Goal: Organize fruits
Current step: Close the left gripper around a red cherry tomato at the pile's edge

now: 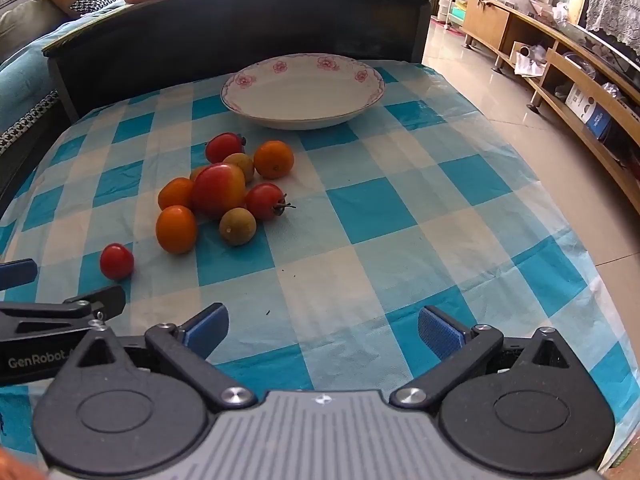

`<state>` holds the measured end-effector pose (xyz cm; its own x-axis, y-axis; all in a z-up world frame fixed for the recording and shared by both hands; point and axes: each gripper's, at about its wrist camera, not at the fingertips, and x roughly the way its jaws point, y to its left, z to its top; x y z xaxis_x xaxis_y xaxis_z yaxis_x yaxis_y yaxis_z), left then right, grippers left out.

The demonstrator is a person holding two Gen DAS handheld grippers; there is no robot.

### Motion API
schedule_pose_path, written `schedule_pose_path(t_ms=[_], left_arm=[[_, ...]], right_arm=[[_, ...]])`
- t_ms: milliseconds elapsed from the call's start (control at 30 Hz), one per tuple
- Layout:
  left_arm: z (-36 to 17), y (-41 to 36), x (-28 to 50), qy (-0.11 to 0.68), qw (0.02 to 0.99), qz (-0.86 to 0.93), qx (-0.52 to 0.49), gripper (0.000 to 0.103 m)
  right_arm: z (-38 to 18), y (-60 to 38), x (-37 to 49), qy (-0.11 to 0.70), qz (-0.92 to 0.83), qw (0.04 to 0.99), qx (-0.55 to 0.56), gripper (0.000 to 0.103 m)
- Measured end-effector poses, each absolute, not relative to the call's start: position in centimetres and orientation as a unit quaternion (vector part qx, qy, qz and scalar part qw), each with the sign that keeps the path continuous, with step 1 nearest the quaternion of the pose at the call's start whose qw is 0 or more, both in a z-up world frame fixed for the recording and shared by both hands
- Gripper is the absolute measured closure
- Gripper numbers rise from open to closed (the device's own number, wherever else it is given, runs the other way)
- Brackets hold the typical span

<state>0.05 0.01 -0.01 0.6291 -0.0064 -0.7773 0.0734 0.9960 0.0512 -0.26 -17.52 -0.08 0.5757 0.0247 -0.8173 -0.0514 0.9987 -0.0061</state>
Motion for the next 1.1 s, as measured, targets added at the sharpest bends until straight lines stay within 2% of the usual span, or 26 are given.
schedule_pose_path(t_ms=[267, 367, 467, 567, 800, 900, 967, 1100], left_arm=[[-1.0, 0.1, 1.3, 0.445, 0.894, -0.027, 0.042, 0.017], [-1.4, 0.2, 1.8, 0.452, 0.891, -0.028, 0.027, 0.028], [-1.6, 0.4, 2.0, 0.454, 0.890, -0.035, 0.012, 0.031], [-1.5, 0.3, 2.0, 0.451, 0.891, -0.048, 0.004, 0.039], [-1.5, -0.7, 1.9, 0.445, 0.892, -0.074, 0.037, 0.058], [-1.3, -0.8, 1.9, 0.442, 0.892, -0.086, 0.027, 0.063], [-1.3, -0.5, 2.0, 0.447, 0.890, -0.089, 0.020, 0.065], [-1.2, 0.1, 2.2, 0.450, 0.888, -0.097, 0.003, 0.068]], right_arm=[[0.1, -17.4, -0.3, 0.457, 0.033, 0.889, -0.020, 0.006], [0.2, -17.8, -0.2, 0.458, 0.036, 0.888, -0.011, 0.009], [0.3, -18.1, -0.1, 0.458, 0.042, 0.888, 0.002, 0.014], [0.3, -18.1, -0.1, 0.459, 0.050, 0.887, 0.009, 0.018], [0.5, -17.7, 0.1, 0.459, 0.077, 0.885, 0.012, 0.026], [0.7, -17.5, 0.5, 0.461, 0.091, 0.883, 0.013, 0.033], [0.9, -17.4, 0.9, 0.464, 0.105, 0.880, 0.019, 0.044], [1.2, -16.9, 1.5, 0.465, 0.122, 0.876, 0.018, 0.049]])
